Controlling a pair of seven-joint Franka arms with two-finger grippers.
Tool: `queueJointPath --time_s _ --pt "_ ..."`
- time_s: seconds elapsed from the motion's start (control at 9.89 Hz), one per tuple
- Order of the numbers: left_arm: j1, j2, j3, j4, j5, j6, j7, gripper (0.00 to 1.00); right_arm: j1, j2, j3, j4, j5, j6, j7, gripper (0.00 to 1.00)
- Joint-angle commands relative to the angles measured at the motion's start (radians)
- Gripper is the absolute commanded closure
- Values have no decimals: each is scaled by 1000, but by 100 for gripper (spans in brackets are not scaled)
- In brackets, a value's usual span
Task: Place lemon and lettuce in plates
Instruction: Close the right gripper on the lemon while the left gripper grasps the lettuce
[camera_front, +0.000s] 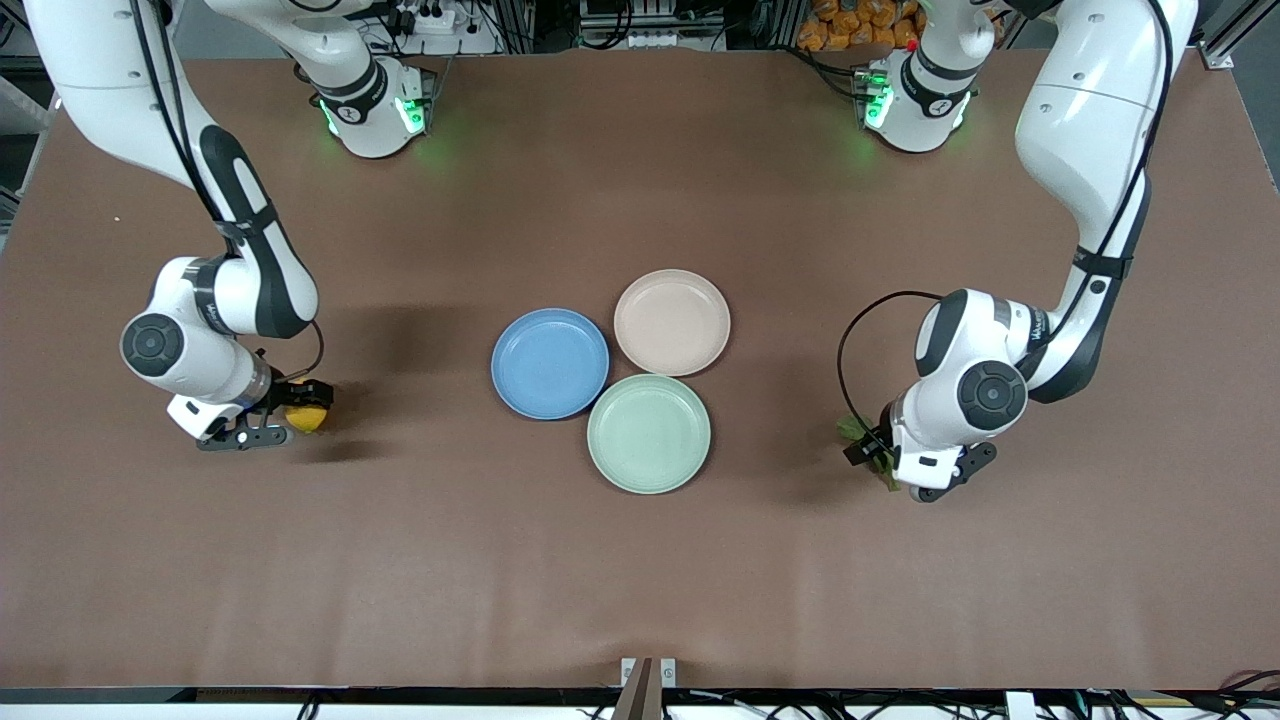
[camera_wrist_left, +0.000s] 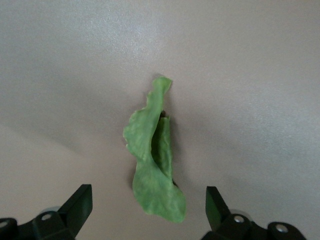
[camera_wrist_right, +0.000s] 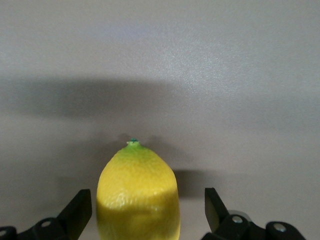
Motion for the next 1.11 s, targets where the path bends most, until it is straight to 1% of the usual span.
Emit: queueJointPath --time_s 0.0,0.2,0.71,1.01 --pt "-6 17 4 -2 53 20 -30 0 -14 17 10 -4 5 33 10 0" --pt "-4 30 4 -2 55 39 -35 0 -14 22 10 -4 23 37 8 0" --pt "-4 51 4 0 64 64 -35 0 -20 42 13 -8 29 62 8 0" --pt "-7 65 4 4 64 72 -35 0 -17 48 16 -10 66 63 6 0"
